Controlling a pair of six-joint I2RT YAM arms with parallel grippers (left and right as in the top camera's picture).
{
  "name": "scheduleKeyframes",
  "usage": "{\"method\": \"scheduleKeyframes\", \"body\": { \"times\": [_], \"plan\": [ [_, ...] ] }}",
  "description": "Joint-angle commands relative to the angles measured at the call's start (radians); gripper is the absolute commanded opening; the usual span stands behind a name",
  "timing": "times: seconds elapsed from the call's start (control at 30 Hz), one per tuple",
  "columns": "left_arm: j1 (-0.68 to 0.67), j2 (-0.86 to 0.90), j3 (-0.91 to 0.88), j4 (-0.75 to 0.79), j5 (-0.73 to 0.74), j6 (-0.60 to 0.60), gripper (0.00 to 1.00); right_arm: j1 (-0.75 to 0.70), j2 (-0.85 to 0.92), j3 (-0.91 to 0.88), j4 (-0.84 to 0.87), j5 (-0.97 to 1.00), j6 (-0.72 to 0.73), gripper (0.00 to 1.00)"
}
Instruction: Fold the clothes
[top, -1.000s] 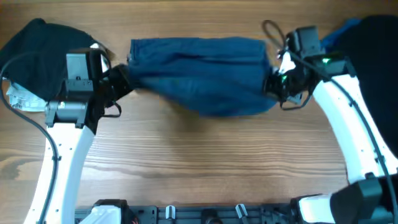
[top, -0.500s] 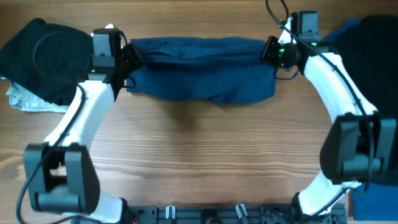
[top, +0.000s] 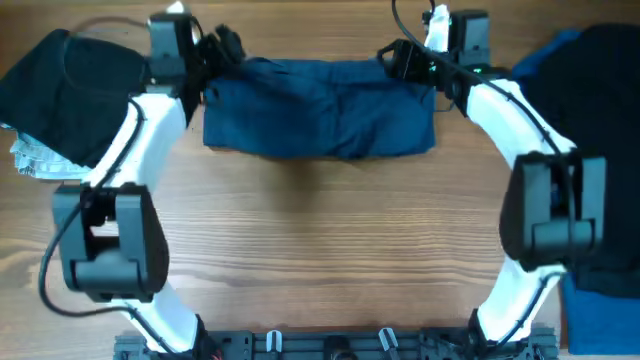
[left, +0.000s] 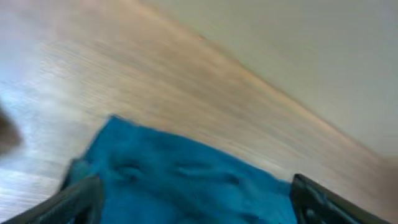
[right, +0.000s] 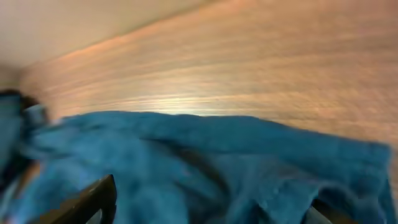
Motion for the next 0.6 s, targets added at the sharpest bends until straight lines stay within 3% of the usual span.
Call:
{"method": "scheduleKeyframes", "body": {
  "times": [0.0, 0.07, 0.1, 0.2, 0.23, 0.27, 0.3, 0.33, 0.4, 0.47, 0.57],
  "plan": [
    [-0.023, -0.074, 0.079, -0.06, 0.116, 0.009, 0.68, 0.002, -0.127, 0.046, -0.026, -0.069, -0.039, 0.79],
    [-0.032, -0.066, 0.079, -0.129, 0.114, 0.035, 0.52, 0.002, -0.128, 0.041, -0.074, -0.004, -0.039, 0.8],
    [-0.034, -0.063, 0.078, -0.16, 0.114, 0.049, 0.52, 0.002, -0.124, 0.032, -0.09, 0.012, -0.039, 0.88],
    [-0.043, -0.061, 0.078, -0.193, 0.114, 0.062, 0.43, 0.008, -0.102, 0.03, -0.134, -0.013, -0.04, 0.88],
    [-0.045, -0.053, 0.078, -0.192, 0.114, 0.062, 0.28, 0.019, -0.094, 0.031, -0.136, -0.036, -0.043, 0.79],
    [-0.048, -0.042, 0.078, -0.192, 0.114, 0.062, 0.21, 0.025, -0.09, 0.03, -0.136, -0.035, -0.051, 0.69],
    [-0.051, -0.027, 0.078, -0.192, 0.114, 0.061, 0.12, 0.037, -0.084, 0.03, -0.136, -0.033, -0.064, 0.52],
    [-0.059, 0.0, 0.078, -0.187, 0.114, 0.061, 0.05, 0.045, -0.072, 0.029, -0.135, -0.029, -0.09, 0.25],
    [-0.071, 0.06, 0.078, -0.161, 0.114, 0.061, 0.04, 0.063, -0.031, 0.029, -0.132, -0.026, -0.104, 0.06],
    [-0.077, 0.127, 0.078, -0.133, 0.109, 0.061, 0.04, 0.079, 0.036, 0.029, -0.153, -0.03, -0.102, 0.04],
    [-0.064, 0.187, 0.078, -0.159, -0.036, 0.062, 0.04, 0.089, 0.071, 0.028, -0.366, -0.032, -0.144, 0.05]
  ]
}}
